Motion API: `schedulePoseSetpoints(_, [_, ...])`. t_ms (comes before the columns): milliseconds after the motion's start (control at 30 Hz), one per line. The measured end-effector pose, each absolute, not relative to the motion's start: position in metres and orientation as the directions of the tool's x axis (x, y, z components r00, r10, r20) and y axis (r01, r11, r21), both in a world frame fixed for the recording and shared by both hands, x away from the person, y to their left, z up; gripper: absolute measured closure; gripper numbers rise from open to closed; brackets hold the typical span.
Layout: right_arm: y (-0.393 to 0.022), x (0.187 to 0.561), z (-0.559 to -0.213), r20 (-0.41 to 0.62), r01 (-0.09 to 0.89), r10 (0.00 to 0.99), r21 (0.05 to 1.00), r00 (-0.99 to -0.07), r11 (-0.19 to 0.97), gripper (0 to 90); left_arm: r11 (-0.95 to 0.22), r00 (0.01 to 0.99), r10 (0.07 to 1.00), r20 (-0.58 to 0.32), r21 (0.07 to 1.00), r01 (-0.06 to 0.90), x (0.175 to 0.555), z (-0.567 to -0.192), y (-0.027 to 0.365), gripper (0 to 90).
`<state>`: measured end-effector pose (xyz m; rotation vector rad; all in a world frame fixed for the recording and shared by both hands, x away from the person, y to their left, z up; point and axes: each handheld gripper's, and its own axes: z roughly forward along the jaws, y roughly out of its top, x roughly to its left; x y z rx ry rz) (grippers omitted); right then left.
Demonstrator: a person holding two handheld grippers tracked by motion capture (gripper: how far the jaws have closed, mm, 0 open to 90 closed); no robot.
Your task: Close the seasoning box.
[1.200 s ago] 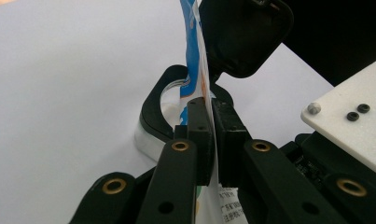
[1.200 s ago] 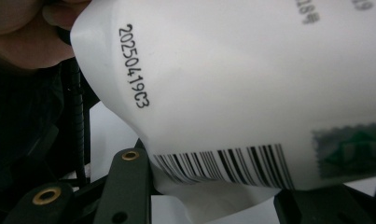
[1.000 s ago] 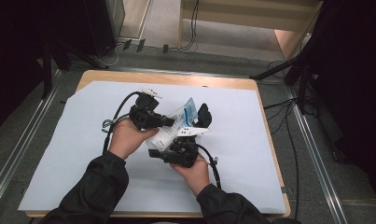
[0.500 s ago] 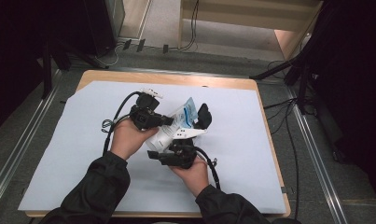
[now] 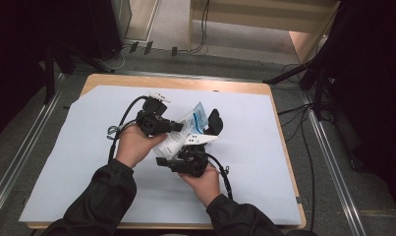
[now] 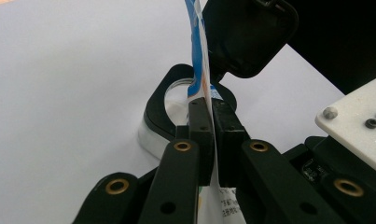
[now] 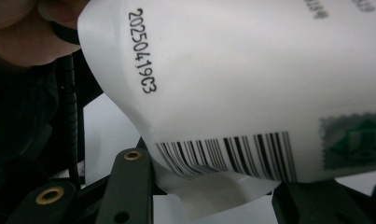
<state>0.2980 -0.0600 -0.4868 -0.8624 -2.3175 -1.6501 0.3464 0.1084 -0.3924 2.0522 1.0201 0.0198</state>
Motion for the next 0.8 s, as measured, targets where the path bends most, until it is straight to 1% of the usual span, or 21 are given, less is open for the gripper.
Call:
schedulePoseSetpoints(300, [-0.0614,0.2989,-0.4857,0.465,0.549,0.342,0.809,-0.816,0.209,62.7,-0.335,0.674,0.663,-0.327,0.675,0.657,0.3455,-0.3909,0.1087,84.6])
schedulePoseSetpoints(500, [-0.0605,0.2986,-0.4859,0.471,0.555,0.343,0.806,-0.813,0.208,62.8,-0.342,0.674,0.67,-0.31,0.677,0.651,0.3455,-0.3909,0.1073,89.9])
schedulePoseSetpoints(800, [-0.0612,0.2997,-0.4851,0.48,0.56,0.338,0.803,-0.81,0.202,62.9,-0.351,0.68,0.67,-0.298,0.68,0.643,0.3455,-0.3894,0.1055,90.0])
